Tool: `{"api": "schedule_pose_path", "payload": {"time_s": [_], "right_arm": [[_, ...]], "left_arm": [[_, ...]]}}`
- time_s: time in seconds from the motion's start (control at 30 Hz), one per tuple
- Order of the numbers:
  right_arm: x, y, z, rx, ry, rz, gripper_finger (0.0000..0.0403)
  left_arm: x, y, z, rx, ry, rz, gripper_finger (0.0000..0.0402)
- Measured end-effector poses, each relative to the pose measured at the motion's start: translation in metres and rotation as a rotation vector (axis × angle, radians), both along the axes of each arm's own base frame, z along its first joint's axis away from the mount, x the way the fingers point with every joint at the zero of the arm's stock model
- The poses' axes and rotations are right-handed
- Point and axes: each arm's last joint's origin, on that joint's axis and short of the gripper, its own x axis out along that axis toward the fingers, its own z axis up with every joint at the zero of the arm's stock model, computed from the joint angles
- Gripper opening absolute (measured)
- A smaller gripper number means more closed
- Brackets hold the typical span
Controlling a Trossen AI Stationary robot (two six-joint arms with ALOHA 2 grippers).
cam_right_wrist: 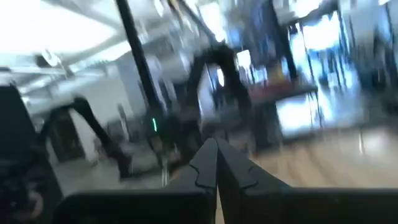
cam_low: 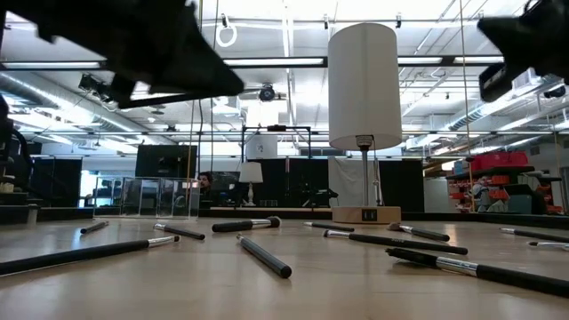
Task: Put items in baskets/containers
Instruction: Put the black eyeshadow brush into the transparent organizer
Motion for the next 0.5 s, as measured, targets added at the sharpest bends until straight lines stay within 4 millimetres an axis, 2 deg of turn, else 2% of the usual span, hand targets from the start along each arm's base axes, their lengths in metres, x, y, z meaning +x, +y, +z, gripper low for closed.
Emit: {"api": "schedule_pose_path", "payload": {"time_s": [0.2,0.5], "right_arm": [[0.021,0.01,-0.016,-0.001,0.167,-0.039,0.0043],[0.05,0.027,-0.033,0.003,0.201,-0.067,0.0171]], "left_arm": [[0.024,0.013,0.011,0.013,0.015,-0.054,0.0012],[0.044,0.027,0.029,0.09,-0.019,-0.102,0.0012]]}}
